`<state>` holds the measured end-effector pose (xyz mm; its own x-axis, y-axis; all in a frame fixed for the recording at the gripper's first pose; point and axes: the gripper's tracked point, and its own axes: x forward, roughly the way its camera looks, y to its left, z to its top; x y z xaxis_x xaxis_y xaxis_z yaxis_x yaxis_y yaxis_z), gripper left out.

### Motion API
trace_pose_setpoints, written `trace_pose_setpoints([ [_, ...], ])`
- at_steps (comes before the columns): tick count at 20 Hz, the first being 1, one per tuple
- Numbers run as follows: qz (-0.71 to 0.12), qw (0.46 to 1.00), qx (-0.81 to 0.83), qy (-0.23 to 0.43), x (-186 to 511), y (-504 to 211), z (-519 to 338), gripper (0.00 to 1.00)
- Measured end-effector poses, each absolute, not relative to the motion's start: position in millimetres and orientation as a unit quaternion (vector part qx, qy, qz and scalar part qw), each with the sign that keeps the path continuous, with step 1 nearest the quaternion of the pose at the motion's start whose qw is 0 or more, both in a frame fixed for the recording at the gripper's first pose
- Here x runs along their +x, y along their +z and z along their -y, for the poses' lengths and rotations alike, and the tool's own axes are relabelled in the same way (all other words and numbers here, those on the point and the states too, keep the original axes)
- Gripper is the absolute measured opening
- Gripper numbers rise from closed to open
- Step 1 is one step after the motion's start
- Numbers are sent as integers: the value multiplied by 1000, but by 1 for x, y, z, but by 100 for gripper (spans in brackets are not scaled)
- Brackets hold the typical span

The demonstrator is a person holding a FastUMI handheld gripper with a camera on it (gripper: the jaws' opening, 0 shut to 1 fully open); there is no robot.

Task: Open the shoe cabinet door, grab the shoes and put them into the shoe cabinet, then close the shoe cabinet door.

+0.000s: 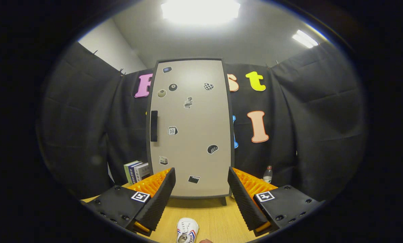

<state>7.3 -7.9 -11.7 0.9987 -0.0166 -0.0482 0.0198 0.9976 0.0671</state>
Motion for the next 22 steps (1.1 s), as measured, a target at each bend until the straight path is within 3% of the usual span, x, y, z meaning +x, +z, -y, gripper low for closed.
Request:
trace_pose_setpoints([
  [7, -23, 999, 35, -6, 24, 1, 1, 98],
  [22, -7, 996, 39, 84, 178, 59, -116, 98],
])
